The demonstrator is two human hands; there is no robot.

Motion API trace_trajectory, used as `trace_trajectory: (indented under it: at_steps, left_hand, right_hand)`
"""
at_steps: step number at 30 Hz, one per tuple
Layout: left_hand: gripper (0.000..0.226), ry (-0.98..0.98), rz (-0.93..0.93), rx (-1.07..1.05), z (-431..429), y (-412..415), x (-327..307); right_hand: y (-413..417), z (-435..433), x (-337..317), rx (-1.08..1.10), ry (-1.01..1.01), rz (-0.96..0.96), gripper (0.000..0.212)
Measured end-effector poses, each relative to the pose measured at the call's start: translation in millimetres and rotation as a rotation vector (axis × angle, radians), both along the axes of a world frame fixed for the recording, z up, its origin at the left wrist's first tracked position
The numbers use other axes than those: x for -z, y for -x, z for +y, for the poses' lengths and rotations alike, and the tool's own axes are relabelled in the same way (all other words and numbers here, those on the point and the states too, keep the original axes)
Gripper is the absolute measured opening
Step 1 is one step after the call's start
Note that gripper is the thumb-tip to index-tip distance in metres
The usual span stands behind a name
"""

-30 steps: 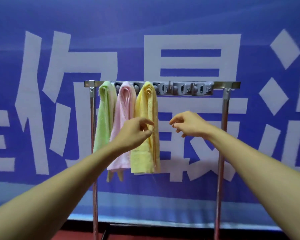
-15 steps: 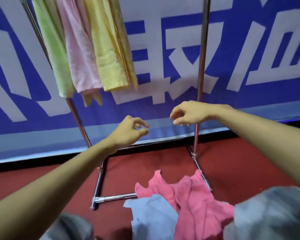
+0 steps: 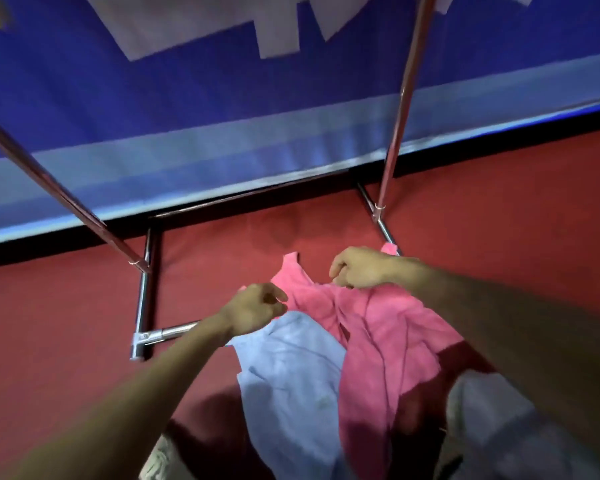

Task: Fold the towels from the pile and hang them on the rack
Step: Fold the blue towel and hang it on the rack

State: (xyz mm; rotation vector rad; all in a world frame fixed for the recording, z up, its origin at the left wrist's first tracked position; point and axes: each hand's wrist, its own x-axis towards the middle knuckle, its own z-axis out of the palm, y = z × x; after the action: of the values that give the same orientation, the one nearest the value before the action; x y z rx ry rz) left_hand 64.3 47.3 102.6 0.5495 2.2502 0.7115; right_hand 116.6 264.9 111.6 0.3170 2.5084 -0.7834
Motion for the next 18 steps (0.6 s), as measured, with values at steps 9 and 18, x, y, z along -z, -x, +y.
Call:
trace_trajectory:
  at_steps: [9,18]
  left_hand:
    - [0.030,0.063,-0.047,-0.239,-2.3,14.9,133.8]
    - [0.034,0.117,0.145,-0.244,-4.2,7.9,202.4]
  right_hand:
    - [13.7,-32.4,125.0,0.001,0.042,-0.111,0.031]
    - [15.5,-43.5,164.6,-0.019,0.033,-0.114,0.035]
